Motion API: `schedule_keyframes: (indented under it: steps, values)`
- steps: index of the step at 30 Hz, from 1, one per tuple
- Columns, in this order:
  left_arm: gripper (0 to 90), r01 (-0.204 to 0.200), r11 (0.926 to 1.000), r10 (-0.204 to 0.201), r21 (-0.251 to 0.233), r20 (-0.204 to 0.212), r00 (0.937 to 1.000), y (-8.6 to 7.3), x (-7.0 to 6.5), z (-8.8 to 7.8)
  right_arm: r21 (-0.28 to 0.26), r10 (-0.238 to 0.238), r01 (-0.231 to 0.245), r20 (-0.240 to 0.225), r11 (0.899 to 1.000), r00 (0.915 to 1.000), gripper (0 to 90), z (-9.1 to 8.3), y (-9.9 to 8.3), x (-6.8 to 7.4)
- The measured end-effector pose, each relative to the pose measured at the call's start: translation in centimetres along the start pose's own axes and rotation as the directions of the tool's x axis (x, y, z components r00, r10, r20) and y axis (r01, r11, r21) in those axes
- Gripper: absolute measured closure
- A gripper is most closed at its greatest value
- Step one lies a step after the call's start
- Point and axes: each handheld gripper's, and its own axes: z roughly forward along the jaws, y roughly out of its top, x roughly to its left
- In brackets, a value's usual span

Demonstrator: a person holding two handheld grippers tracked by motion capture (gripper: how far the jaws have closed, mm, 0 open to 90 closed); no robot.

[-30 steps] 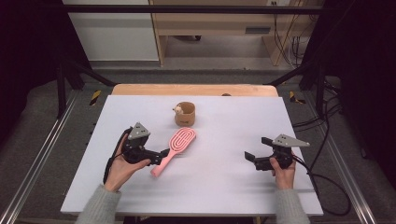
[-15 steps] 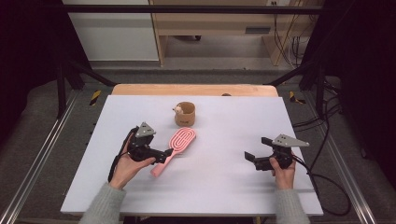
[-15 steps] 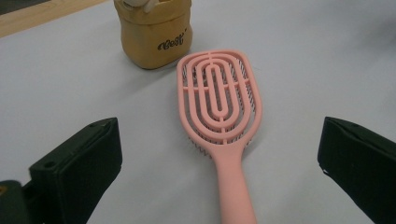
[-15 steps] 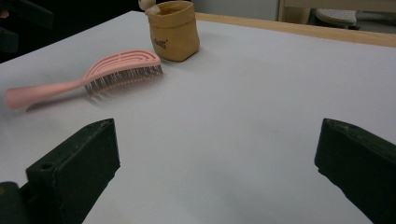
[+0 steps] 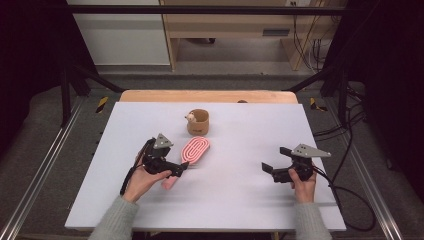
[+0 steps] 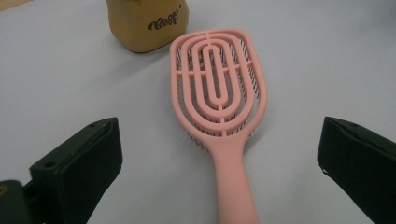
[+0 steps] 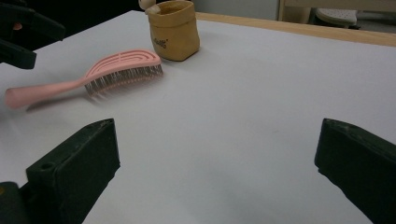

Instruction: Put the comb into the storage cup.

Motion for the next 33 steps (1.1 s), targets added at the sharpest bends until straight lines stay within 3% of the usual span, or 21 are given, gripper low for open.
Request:
schedule_keyframes:
  steps: [17, 23, 33]
  values:
    - [4.0, 0.004, 0.9975, -0.002, 0.07, -0.03, 0.9996, -0.9, -0.4, 1.8, 0.0, -0.002, 0.002, 0.001, 1.0, 1.0, 0.2, 0.1, 0.0, 0.0]
    - [7.5, -0.006, 0.9956, 0.007, 0.093, -0.02, 0.9998, -1.1, -0.7, 2.3, 0.0, -0.001, 0.001, 0.001, 1.0, 1.0, 0.2, 0.0, 0.0, 0.0]
    - [21.2, -0.01, 0.9929, 0.015, 0.119, -0.041, 0.999, -1.4, -1.1, 3.0, 0.0, -0.001, 0.001, 0.0, 1.0, 1.0, 0.2, 0.0, 0.0, 0.0]
